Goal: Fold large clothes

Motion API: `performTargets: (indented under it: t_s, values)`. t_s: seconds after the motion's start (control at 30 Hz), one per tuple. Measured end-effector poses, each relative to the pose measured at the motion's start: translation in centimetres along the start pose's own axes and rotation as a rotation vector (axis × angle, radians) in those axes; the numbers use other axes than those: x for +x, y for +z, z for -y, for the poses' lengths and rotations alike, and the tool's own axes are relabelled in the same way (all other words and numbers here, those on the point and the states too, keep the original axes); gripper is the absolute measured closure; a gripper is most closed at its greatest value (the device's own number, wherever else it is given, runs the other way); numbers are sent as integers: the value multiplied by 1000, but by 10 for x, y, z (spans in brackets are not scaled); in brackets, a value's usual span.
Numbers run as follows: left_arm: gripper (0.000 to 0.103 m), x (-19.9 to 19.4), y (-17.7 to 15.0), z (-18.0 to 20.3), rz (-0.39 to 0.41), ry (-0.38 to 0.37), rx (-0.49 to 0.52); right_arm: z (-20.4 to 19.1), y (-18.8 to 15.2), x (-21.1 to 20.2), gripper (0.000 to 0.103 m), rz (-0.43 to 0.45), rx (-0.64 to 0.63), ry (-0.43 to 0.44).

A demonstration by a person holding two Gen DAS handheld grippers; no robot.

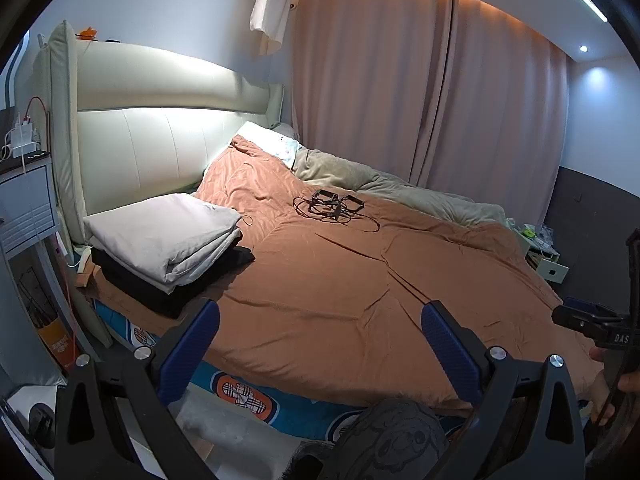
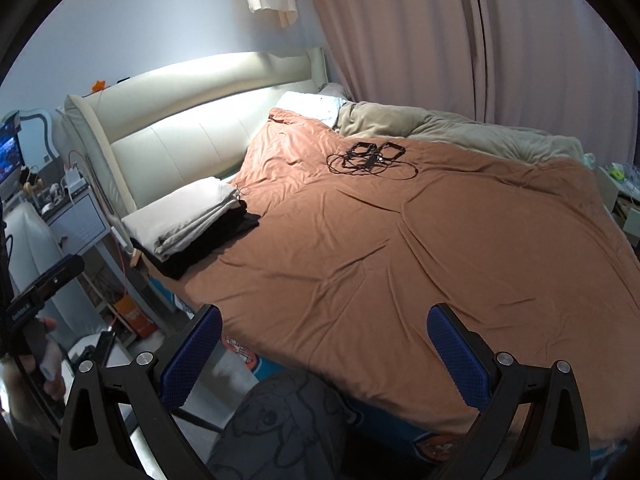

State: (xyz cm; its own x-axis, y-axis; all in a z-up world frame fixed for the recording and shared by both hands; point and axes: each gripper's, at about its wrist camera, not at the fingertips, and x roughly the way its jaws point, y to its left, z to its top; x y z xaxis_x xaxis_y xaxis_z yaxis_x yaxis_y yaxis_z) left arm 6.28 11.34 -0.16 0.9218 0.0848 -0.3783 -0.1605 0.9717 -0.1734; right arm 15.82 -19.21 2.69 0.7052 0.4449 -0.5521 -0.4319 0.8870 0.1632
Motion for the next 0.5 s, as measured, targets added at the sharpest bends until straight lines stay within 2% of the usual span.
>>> performTargets:
  t_s: [0.3,0.5]
  values:
    - [0,-25,-30,20,6,-44,34,-7,-42,-35,0,54,18,-3]
    - [0,-43,-30,28,46,-51,62,-3,-56,-46,0,70,24,-16]
